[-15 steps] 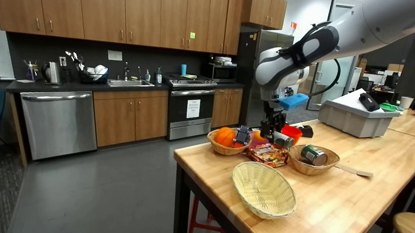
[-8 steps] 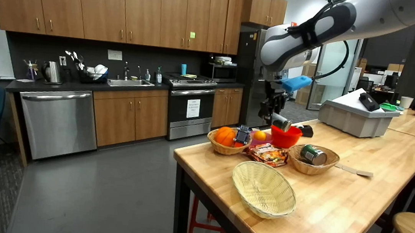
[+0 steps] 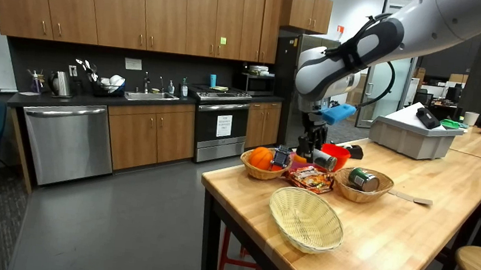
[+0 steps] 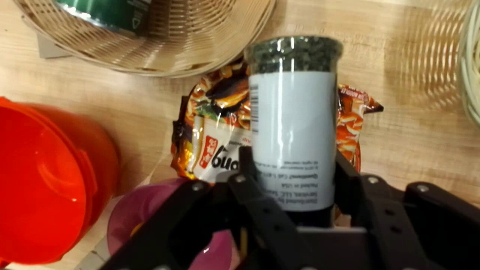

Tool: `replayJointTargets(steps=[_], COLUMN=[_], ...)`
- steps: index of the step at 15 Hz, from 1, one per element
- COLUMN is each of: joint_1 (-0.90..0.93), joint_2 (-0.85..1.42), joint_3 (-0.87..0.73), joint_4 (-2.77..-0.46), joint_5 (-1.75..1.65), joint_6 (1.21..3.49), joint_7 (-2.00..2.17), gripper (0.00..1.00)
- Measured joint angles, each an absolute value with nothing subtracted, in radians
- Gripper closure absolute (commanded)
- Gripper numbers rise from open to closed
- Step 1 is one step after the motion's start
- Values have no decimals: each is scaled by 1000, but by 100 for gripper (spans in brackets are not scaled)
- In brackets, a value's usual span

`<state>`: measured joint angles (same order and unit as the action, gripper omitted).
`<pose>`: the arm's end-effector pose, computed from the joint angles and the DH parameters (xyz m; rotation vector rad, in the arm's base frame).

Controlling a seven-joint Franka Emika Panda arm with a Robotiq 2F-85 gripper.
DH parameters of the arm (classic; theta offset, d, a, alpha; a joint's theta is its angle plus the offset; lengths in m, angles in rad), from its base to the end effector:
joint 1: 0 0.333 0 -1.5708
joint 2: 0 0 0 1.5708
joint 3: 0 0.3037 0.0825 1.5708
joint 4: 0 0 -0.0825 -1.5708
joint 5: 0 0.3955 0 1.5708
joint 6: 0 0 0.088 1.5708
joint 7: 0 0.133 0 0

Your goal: Remove the container from the basket on the right and put it on the orange packet

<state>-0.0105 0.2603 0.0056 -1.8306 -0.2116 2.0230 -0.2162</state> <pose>0.6217 -0.0202 0.3432 2.9262 0.4578 -0.1302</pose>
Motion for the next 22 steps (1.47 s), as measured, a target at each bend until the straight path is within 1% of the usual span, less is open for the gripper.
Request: replayJointTargets(steps=[9,13,17,22], joint_1=[-109,-134,-127,-93], joint_2=[264,251,167,29], joint_3=[-74,-85,-78,-77], joint_4=[-1923,-1925,-1892,-1866], joint_5=[-148,-79,-38,-138], joint_6=[2083,2126,2160,2140], joint_7=[-179,-180,-186,-178], gripper=[76,76,76,76])
